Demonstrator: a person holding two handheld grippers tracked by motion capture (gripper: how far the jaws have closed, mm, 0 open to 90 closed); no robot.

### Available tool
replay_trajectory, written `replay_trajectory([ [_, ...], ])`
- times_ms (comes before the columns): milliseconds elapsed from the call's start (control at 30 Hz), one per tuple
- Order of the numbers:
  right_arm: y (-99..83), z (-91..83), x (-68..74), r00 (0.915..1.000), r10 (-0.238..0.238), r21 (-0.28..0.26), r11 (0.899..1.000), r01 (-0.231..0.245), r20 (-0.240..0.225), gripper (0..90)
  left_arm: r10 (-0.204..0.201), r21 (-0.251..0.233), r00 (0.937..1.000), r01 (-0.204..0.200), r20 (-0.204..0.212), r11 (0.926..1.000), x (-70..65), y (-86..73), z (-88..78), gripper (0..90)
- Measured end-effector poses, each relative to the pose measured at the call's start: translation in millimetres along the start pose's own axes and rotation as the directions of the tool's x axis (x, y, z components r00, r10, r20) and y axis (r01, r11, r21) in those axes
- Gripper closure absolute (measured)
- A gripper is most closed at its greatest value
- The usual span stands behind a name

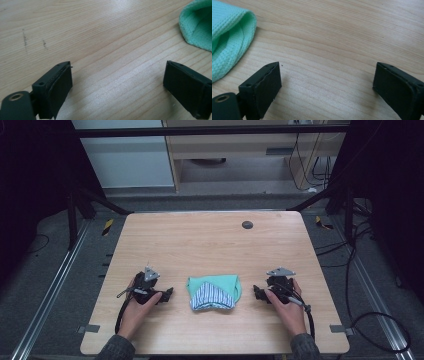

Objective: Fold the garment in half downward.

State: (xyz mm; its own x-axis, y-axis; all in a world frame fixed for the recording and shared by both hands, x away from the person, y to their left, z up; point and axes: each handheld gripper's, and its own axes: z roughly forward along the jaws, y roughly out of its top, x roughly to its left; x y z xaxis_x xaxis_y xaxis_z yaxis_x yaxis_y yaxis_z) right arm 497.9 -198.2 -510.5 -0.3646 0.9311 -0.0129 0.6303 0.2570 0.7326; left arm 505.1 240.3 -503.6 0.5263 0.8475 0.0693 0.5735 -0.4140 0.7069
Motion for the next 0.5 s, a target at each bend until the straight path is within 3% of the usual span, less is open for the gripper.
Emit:
replay_trajectory([
  [200,1.0,3.5,-0.5,0.9997,0.02,0.003,1.0,-0.02,0.011,3.4,-0.035,-0.011,0.999,0.036,0.027,0.9993,3.2,-1.2,5.0,3.7],
  [500,1.5,4.4,-1.3,0.9993,0.033,0.013,0.999,-0.033,0.017,0.3,-0.034,-0.013,0.9989,0.034,0.033,0.9993,3.3,-1.2,5.6,2.7],
])
